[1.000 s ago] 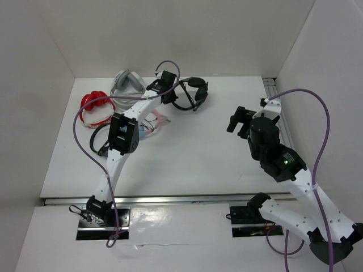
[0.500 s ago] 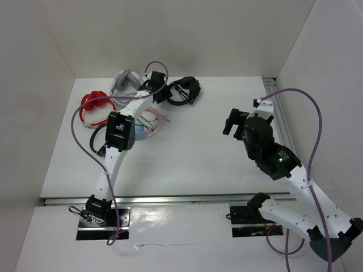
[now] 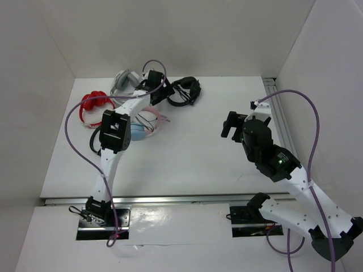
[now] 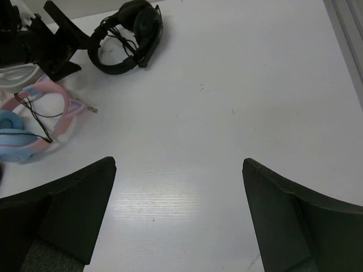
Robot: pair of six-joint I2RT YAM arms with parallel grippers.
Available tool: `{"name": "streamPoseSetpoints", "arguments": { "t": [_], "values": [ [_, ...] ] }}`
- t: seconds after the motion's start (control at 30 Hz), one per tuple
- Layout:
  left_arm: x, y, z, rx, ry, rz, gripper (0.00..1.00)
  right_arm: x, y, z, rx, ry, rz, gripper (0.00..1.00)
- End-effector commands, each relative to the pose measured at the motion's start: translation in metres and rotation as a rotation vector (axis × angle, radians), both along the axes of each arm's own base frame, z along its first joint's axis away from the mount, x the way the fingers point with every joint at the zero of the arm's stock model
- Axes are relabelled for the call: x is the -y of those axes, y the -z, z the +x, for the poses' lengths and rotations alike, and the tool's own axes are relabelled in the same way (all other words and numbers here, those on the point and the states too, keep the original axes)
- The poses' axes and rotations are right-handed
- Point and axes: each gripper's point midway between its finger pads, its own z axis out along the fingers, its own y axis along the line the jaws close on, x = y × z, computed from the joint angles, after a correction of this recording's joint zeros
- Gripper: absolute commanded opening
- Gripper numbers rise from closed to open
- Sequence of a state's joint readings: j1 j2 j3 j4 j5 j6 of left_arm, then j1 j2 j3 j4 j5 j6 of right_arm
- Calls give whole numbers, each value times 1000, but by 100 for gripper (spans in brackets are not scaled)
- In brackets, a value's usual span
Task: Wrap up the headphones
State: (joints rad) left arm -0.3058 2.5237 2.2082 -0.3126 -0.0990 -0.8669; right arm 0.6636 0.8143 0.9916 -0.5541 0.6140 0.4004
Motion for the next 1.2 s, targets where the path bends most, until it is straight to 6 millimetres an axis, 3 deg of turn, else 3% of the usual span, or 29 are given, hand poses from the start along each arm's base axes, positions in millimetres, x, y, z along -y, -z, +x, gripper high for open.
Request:
{"name": "streamPoseSetpoints", "arguments": {
  "t": [0.0, 0.03, 0.07, 0.13, 0.17, 0.2, 0.27, 0.3, 0.37, 0.4, 0.43, 0.47, 0.5, 0.53, 0.57, 0.63, 0.67, 0.8, 0.93, 1.07, 1.17],
  "values": [
    [16, -111, -19, 165, 62, 1, 100, -1, -6, 0, 26, -7, 3, 100],
    [13, -124, -27, 178, 52, 35, 100, -1, -6, 0, 26, -7, 3, 100],
    [21, -157, -47, 221, 88, 66, 100, -4, -3, 0, 18, -22, -22, 100],
    [21, -183, -79, 228, 105, 113, 100, -8, -3, 4, 15, -36, -33, 100],
    [32, -200, -98, 258, 124, 132, 100, -12, -6, 5, 15, -55, -36, 100],
    [24, -224, -133, 284, 146, 157, 100, -17, -5, 7, 2, -64, -46, 100],
    [19, -246, -175, 323, 141, 184, 100, -19, -2, 6, -17, -78, -54, 100],
    [18, -258, -221, 348, 191, 190, 100, -24, -2, 5, -26, -99, -57, 100],
    [7, -265, -263, 365, 202, 184, 100, -29, -4, 2, -29, -122, -54, 100],
    [6, -238, -292, 317, 253, 215, 100, -33, -6, -2, -23, -146, -45, 100],
    [-1, -239, -311, 315, 249, 201, 100, -34, -10, -7, -23, -161, -45, 100],
    [-15, -260, -343, 368, 245, 154, 100, -35, -17, -9, -9, -169, -20, 100],
    [-26, -236, -363, 315, 267, 178, 100, -35, -22, -17, -9, -189, -3, 100],
    [-34, -233, -378, 309, 276, 170, 100, -35, -22, -21, -12, -197, 9, 100],
    [-49, -245, -399, 351, 285, 131, 100, -38, -29, -26, -4, -221, 33, 100],
    [-64, -226, -427, 299, 330, 137, 100, -40, -43, -41, 31, -280, 110, 100],
    [-77, -235, -442, 332, 340, 116, 100, -46, -44, -50, 27, -334, 143, 100],
    [-114, -222, -475, 299, 349, 153, 100, -43, -51, -71, 44, -398, 200, 100],
    [-143, -224, -499, 376, 318, 108, 100, -33, -26, -76, -13, -364, 173, 100],
    [-145, -230, -502, 436, 314, 59, 100, -30, -13, -85, -10, -379, 194, 100],
    [-145, -225, -498, 421, 298, 71, 100, -23, -16, -87, 14, -355, 211, 100]
  ]
}}
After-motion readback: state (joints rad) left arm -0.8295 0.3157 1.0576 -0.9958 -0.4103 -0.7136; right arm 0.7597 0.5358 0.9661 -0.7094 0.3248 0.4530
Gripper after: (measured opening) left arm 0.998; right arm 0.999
